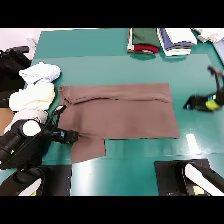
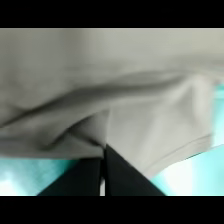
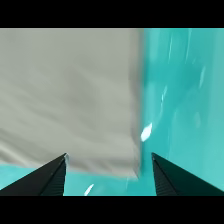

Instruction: Fold the shirts.

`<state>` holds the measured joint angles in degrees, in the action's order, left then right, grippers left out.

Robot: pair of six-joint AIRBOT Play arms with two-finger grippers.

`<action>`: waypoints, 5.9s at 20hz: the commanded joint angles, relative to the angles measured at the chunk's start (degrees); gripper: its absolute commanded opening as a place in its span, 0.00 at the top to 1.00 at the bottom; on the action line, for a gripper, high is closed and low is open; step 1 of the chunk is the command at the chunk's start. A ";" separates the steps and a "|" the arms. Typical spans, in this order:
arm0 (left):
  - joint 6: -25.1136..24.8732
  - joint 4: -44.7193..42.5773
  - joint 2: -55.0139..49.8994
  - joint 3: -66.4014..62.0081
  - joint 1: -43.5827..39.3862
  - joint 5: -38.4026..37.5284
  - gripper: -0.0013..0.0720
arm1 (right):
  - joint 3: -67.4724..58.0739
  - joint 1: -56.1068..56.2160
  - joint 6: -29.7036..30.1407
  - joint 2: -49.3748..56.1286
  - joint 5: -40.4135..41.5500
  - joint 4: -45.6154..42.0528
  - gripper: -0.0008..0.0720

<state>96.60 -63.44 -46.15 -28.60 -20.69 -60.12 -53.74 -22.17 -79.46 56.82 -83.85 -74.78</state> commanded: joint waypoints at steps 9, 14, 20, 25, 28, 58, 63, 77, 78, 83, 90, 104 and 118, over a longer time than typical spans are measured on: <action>-1.07 -1.07 0.02 -2.82 -0.15 0.04 0.94 | 27.87 -8.94 5.35 0.81 11.28 10.29 0.38; -0.81 -4.59 0.24 -2.84 -0.15 -3.26 0.94 | 24.20 -1.55 5.38 2.75 13.99 11.56 0.97; 2.84 -6.14 11.98 -2.95 -0.15 -12.66 0.94 | 17.40 3.28 3.30 -9.44 1.84 -1.92 0.97; 3.48 -13.35 12.15 -9.99 -0.15 -12.74 0.94 | 9.73 3.69 1.92 -12.76 2.01 -1.29 0.97; 2.54 -20.68 5.46 -16.37 -0.13 -7.37 0.94 | 2.43 8.22 1.31 -4.98 5.97 -1.38 0.97; -5.11 -8.37 -32.13 -44.48 4.11 9.73 0.94 | -17.29 -7.89 12.74 39.45 4.72 24.13 0.23; -0.96 -8.00 -36.52 -44.50 -3.43 14.21 0.94 | -16.55 -0.92 15.47 43.43 8.44 28.68 0.35; -3.39 -3.41 -63.23 -70.10 -15.08 12.55 0.94 | -36.89 11.04 8.92 25.62 1.88 28.76 0.97; -4.00 -2.25 -64.28 -70.62 -15.39 12.48 0.94 | -39.06 12.72 7.82 25.20 1.70 28.76 0.97; -4.02 -0.22 -66.53 -70.75 -15.56 12.63 0.94 | -47.89 21.24 4.31 25.22 1.33 28.74 0.97; -4.04 -2.60 -66.12 -77.48 -11.87 4.44 0.94 | -50.25 29.22 3.39 25.38 3.54 28.81 0.97; -4.13 -25.79 -32.33 -81.74 14.67 -6.97 0.94 | -61.05 59.14 15.41 49.92 30.16 48.94 0.54; -5.27 -24.61 -31.63 -81.68 7.28 -4.85 0.94 | -19.78 26.43 3.80 36.57 19.58 29.83 0.14</action>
<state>91.79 -88.07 -77.82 -110.28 -11.51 -65.89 -80.44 8.93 -74.98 92.47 -63.42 -48.27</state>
